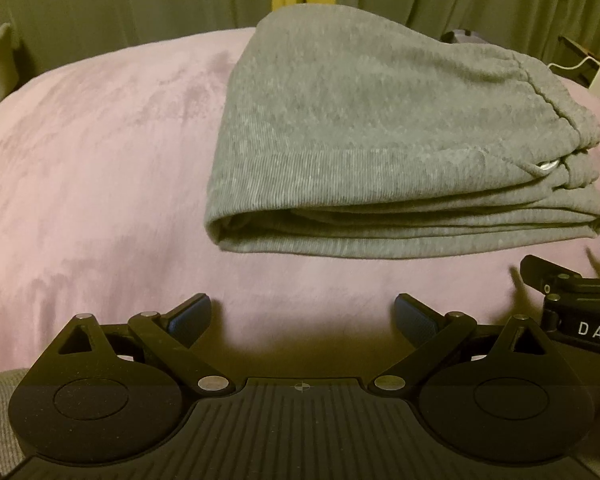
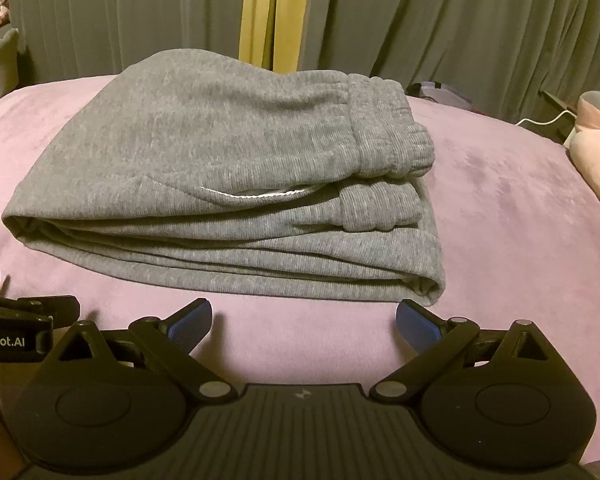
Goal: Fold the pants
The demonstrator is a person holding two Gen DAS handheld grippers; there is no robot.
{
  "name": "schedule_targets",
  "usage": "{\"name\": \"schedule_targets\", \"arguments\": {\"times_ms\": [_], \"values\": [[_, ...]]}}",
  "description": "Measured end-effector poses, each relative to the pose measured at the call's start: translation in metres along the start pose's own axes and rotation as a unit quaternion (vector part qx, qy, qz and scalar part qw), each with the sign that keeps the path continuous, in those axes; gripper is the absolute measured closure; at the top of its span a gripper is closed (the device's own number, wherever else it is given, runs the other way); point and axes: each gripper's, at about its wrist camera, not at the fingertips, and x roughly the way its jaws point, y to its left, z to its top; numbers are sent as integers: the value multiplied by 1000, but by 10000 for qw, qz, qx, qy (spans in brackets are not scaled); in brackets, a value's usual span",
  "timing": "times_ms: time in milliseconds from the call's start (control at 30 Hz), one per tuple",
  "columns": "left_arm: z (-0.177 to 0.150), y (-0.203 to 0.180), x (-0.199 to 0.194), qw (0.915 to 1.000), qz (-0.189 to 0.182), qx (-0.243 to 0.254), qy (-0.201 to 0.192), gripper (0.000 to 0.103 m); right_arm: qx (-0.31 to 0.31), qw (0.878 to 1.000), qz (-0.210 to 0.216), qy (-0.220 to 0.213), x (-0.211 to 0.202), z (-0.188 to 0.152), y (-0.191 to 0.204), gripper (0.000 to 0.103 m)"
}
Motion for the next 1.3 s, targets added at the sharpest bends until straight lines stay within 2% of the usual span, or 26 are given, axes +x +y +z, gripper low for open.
{"name": "schedule_targets", "arguments": {"times_ms": [1300], "values": [[-1,-2,3,9999,81,72,77,2,2,10000,-14,14,-1,-2,0,4]]}}
